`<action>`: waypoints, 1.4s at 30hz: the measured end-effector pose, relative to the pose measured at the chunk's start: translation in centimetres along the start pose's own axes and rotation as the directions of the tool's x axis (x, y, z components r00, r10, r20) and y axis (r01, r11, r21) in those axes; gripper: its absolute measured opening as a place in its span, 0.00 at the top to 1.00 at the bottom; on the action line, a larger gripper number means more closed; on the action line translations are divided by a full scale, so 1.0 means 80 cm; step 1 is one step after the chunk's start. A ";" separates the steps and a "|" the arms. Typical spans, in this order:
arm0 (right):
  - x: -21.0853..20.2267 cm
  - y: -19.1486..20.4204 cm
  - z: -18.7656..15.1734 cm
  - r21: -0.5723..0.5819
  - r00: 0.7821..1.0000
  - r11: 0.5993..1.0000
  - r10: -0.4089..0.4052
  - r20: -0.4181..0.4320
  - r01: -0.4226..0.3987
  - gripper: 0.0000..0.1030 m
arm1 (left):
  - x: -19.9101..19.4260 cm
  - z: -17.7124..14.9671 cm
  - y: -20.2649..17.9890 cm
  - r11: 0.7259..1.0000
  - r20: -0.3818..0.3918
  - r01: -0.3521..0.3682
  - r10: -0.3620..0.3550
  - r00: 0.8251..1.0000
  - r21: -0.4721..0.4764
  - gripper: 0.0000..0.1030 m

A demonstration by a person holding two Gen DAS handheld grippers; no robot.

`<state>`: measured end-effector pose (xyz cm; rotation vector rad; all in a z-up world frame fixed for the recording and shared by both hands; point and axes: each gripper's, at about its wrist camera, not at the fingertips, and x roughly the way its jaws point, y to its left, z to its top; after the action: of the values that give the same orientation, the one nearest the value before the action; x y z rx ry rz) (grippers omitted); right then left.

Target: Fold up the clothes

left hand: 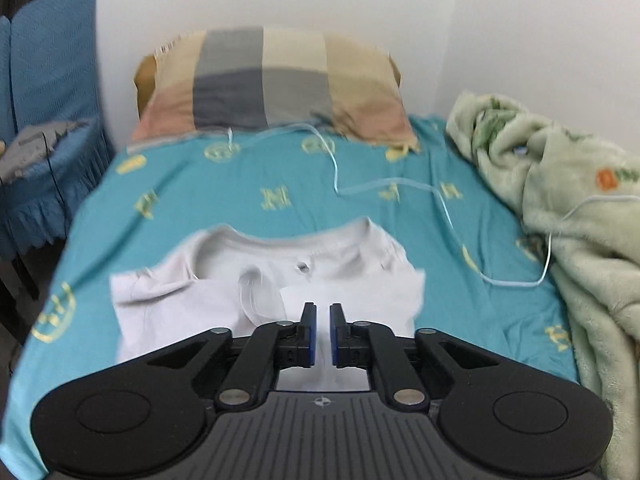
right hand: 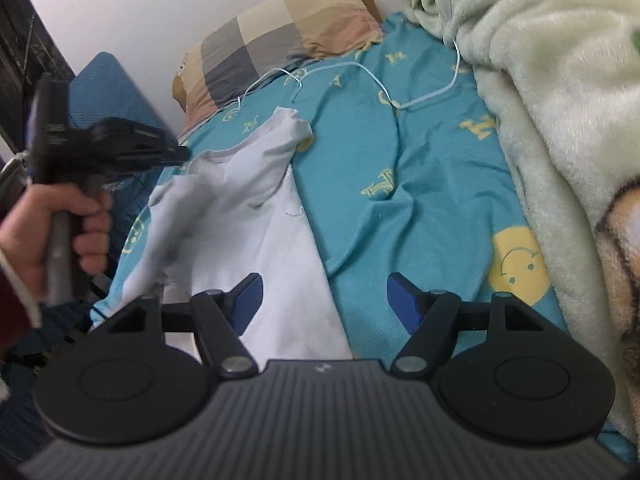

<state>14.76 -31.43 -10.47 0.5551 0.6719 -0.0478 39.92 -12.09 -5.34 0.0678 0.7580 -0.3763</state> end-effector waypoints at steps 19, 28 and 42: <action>-0.010 0.034 0.013 -0.071 0.976 0.974 0.208 -0.066 -0.213 0.29 | -0.296 -0.234 0.015 0.988 0.027 -0.098 0.102 0.994 -0.119 0.44; 0.089 0.147 0.052 -0.172 0.978 0.967 0.167 -0.123 -0.187 0.30 | -0.287 -0.258 0.055 0.984 0.051 -0.084 0.093 0.994 -0.155 0.44; 0.249 0.245 0.030 -0.346 0.983 0.933 -0.149 -0.107 0.104 0.90 | -0.258 -0.271 0.121 0.952 0.034 -0.036 0.048 0.998 -0.303 0.44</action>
<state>36.03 -13.25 -11.66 0.1822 0.8247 -0.0156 15.45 7.48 -7.75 -0.2118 0.7652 -0.2167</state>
